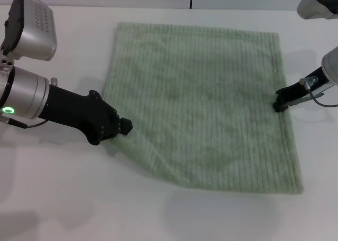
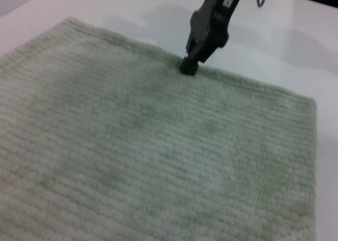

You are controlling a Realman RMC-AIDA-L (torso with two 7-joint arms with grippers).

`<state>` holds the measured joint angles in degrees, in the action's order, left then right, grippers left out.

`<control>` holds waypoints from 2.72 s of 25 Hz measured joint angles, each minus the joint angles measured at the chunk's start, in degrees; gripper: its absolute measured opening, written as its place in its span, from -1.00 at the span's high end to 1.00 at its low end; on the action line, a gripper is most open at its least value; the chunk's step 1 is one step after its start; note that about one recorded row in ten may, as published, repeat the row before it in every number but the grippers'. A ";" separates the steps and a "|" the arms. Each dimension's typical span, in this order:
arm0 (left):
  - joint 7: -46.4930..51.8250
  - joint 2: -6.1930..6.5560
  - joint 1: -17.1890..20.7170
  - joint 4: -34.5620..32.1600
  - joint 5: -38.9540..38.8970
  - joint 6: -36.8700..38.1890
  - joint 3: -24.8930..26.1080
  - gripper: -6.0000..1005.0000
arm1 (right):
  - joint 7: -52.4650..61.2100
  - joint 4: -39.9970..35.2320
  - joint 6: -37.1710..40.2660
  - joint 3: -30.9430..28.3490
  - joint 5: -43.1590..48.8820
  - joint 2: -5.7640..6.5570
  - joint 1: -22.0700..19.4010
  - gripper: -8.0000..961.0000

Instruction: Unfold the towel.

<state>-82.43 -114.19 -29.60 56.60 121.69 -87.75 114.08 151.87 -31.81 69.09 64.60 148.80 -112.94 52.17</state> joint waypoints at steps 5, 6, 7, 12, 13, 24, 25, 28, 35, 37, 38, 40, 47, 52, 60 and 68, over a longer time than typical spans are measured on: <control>-0.01 -0.27 0.20 0.00 1.76 0.05 0.51 0.93 | 0.00 -0.01 -0.01 0.00 0.00 0.00 0.03 0.99; -0.02 -0.31 0.30 0.00 2.00 0.06 0.73 0.93 | 0.00 -0.01 -0.01 0.00 0.00 0.00 0.05 0.99; -0.01 -0.35 0.40 0.00 2.18 0.09 0.93 0.93 | 0.00 0.00 -0.01 0.00 0.00 0.00 0.09 0.99; -0.01 -0.42 0.79 0.85 2.38 -0.39 1.89 0.92 | 0.00 0.01 -0.01 0.00 0.00 -0.03 0.22 0.99; 0.02 -0.47 0.83 1.08 2.39 -0.66 2.14 0.92 | 0.00 0.04 -0.01 0.00 0.00 -0.04 0.24 0.99; 0.18 -0.69 0.45 1.42 2.68 -2.15 2.99 0.63 | 0.00 0.51 -0.02 0.00 0.00 -0.17 0.48 0.99; 0.11 -0.68 0.45 1.46 2.68 -2.10 3.09 0.58 | 0.00 0.53 -0.03 -0.01 0.00 -0.17 0.48 0.99; -0.36 -0.68 0.42 2.10 2.55 -1.73 4.67 0.43 | 0.01 0.61 -0.04 -0.01 0.00 -0.18 0.48 0.99; -3.40 -2.20 -0.14 2.13 2.39 -1.27 8.74 0.00 | 0.18 0.32 0.20 0.00 0.36 -0.20 0.83 0.99; -4.11 -2.75 -0.73 1.47 2.59 -0.17 8.66 -0.15 | 0.72 -0.16 0.42 0.00 1.01 -0.25 1.03 0.99; -4.11 -2.75 -0.73 1.47 2.59 -0.17 8.66 -0.23 | 1.25 -0.95 0.54 0.03 1.58 -0.30 1.03 0.99; -4.56 -3.47 -1.34 0.87 2.46 3.13 8.76 -0.30 | 4.14 -6.14 1.13 0.15 5.60 -1.02 0.50 0.99; -4.57 -3.94 -3.27 -2.45 -1.21 12.81 8.69 -0.30 | 9.39 -23.30 4.00 0.60 17.35 -4.71 -1.43 0.99; -4.71 -3.97 -4.32 -6.76 -6.70 23.52 8.59 -0.30 | 10.83 -35.18 1.54 6.39 18.36 -5.84 -6.52 0.99; -12.10 -4.23 -4.66 -10.67 -24.58 33.50 8.40 -0.30 | 11.06 -46.68 -29.46 20.84 18.37 -6.42 -27.36 0.99; -22.23 -4.51 -5.78 -18.36 -41.73 40.41 8.46 -0.31 | 11.06 -34.32 -79.17 29.47 17.04 -6.62 -41.83 0.99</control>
<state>-104.65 -118.70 -35.38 38.25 79.96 -47.34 122.54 162.94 -66.13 -10.08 94.07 165.83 -119.56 10.34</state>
